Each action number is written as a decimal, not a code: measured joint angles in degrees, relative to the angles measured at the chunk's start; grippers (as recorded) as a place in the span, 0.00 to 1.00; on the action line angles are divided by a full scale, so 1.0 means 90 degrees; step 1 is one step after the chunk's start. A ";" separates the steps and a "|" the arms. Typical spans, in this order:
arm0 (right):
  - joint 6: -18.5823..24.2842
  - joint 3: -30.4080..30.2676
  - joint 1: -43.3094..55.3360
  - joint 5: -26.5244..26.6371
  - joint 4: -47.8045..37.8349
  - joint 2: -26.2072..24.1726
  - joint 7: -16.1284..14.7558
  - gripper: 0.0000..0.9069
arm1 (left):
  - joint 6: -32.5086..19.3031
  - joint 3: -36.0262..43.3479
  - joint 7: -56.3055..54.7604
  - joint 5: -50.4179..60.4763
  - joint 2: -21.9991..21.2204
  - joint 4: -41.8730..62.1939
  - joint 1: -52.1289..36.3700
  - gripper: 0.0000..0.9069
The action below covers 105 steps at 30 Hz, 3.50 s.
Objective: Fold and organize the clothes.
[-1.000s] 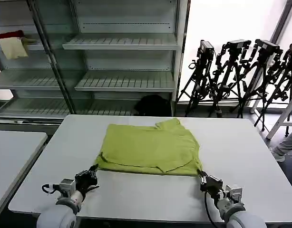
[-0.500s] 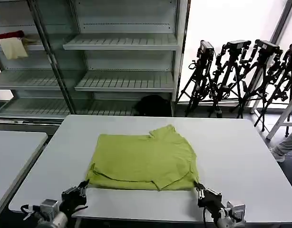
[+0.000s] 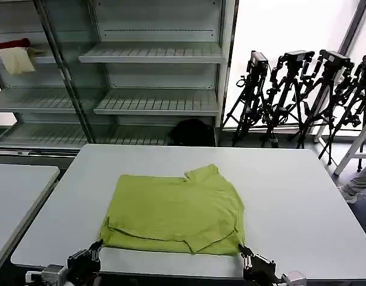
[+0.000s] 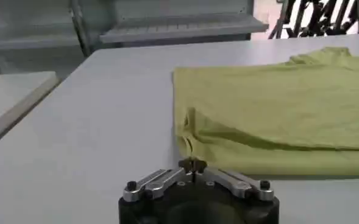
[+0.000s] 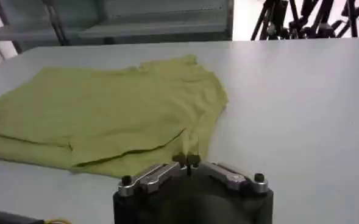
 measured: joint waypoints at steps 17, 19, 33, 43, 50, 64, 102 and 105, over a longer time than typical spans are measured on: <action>0.0031 0.0181 0.0273 -0.0100 0.0004 0.0134 0.0024 1.00 | -0.0032 -0.0098 -0.0599 0.0228 -0.0183 -0.0110 -0.0063 1.00; 0.0024 0.0222 0.0382 -0.0029 0.0015 0.0161 0.0000 1.00 | -0.0074 -0.0138 -0.0607 0.0195 -0.0207 -0.0131 -0.0130 1.00; -0.0044 -0.0033 0.2729 0.0910 -0.0833 0.0214 -0.0131 1.00 | -0.0001 -0.0153 0.0099 -0.0585 -0.0077 0.0191 -0.1953 1.00; -0.0079 -0.0592 0.4757 0.1194 -0.2202 0.0332 -0.0086 1.00 | 0.0075 0.0336 0.0545 -0.0910 0.0401 0.1030 -0.3581 1.00; -0.0118 -0.1036 0.5595 0.1125 -0.3155 0.0308 -0.0035 1.00 | 0.0116 0.0868 0.0690 -0.1014 0.0700 0.1796 -0.4401 1.00; -0.0128 -0.1466 0.6242 0.0701 -0.4445 0.0391 -0.0104 1.00 | 0.0131 0.1670 0.0998 -0.0946 0.0714 0.3056 -0.5015 1.00; -0.0103 -0.1765 0.6756 -0.0082 -0.5608 0.0889 -0.0293 0.98 | 0.0107 0.2034 0.1581 -0.0182 0.0417 0.5034 -0.6093 0.70; -0.0103 -0.1773 0.6758 -0.0126 -0.5639 0.0879 -0.0312 0.82 | 0.0104 0.2026 0.1604 -0.0182 0.0425 0.5043 -0.6091 0.64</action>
